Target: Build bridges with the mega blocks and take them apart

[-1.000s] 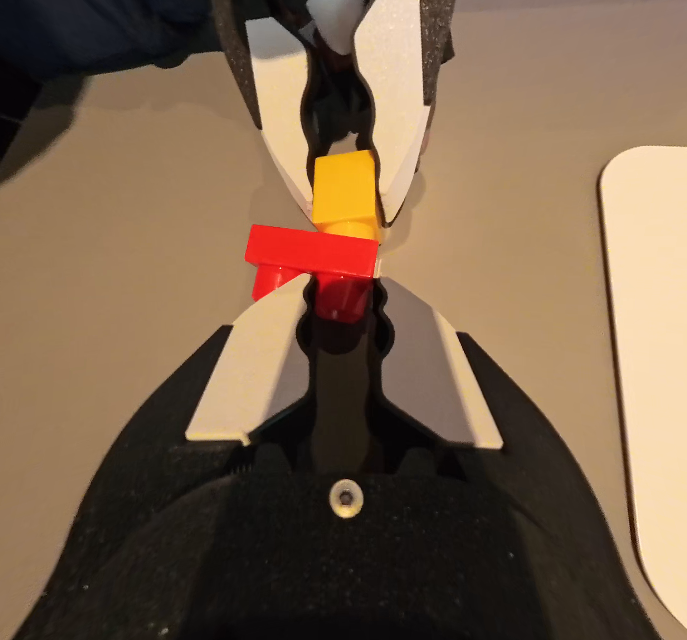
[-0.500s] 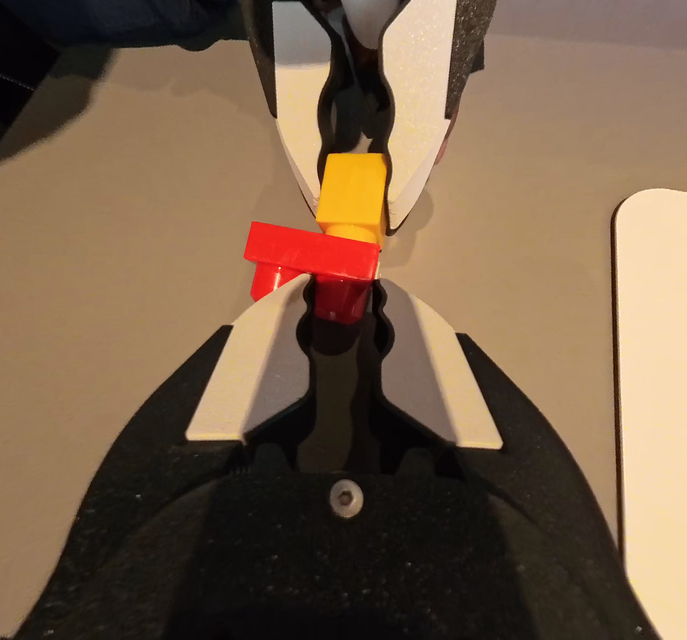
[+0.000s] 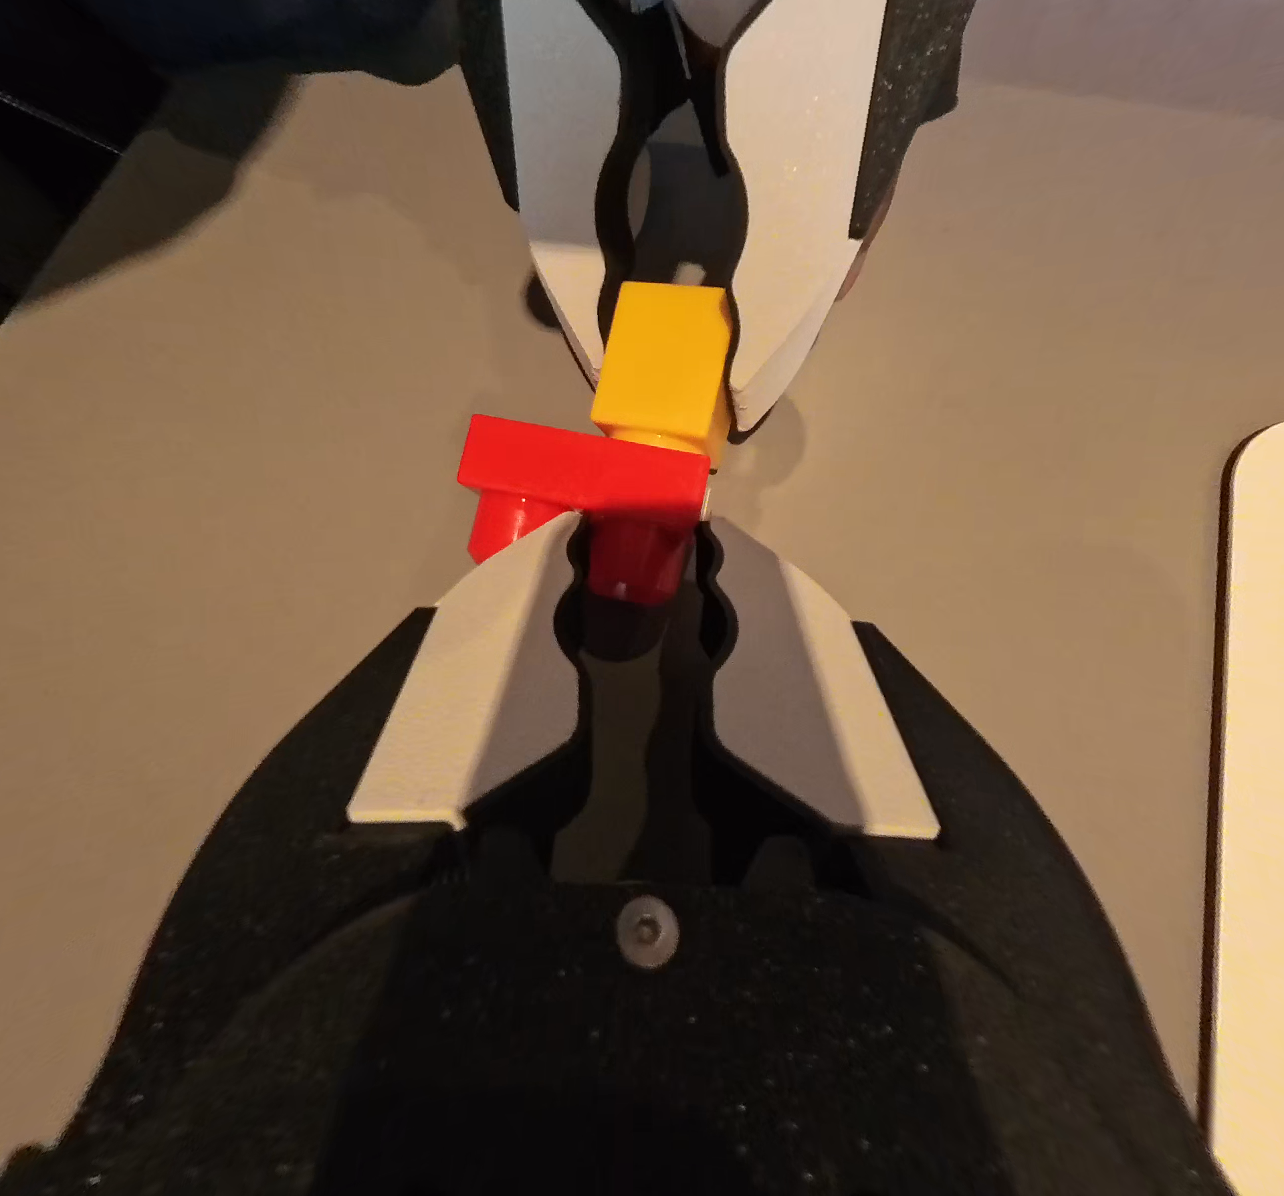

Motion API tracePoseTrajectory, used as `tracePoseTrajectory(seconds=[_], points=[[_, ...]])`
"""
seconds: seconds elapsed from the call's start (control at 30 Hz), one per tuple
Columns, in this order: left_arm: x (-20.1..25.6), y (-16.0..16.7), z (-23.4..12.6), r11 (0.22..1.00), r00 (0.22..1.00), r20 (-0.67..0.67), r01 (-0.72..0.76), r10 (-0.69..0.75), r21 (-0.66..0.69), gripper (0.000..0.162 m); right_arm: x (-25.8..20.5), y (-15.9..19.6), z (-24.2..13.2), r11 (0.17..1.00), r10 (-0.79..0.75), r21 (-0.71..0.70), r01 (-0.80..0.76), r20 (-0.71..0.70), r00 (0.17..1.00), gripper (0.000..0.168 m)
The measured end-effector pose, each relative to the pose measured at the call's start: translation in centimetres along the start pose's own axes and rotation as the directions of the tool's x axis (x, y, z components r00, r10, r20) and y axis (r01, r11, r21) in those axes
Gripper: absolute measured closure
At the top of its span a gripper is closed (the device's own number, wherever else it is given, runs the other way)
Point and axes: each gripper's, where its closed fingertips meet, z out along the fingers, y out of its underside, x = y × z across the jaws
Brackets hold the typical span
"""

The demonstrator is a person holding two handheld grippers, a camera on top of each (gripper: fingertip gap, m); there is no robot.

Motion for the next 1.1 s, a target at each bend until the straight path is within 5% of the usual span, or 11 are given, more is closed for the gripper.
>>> tracePoseTrajectory(seconds=[1.1], points=[[0.0, -0.5, 1.1, 0.972, 0.992, -0.119, 0.058, -0.031, 0.226, 0.127, 0.0, -0.2, 0.2, 0.999, 0.012, 0.032, -0.013, 0.025, 1.000, 0.137]])
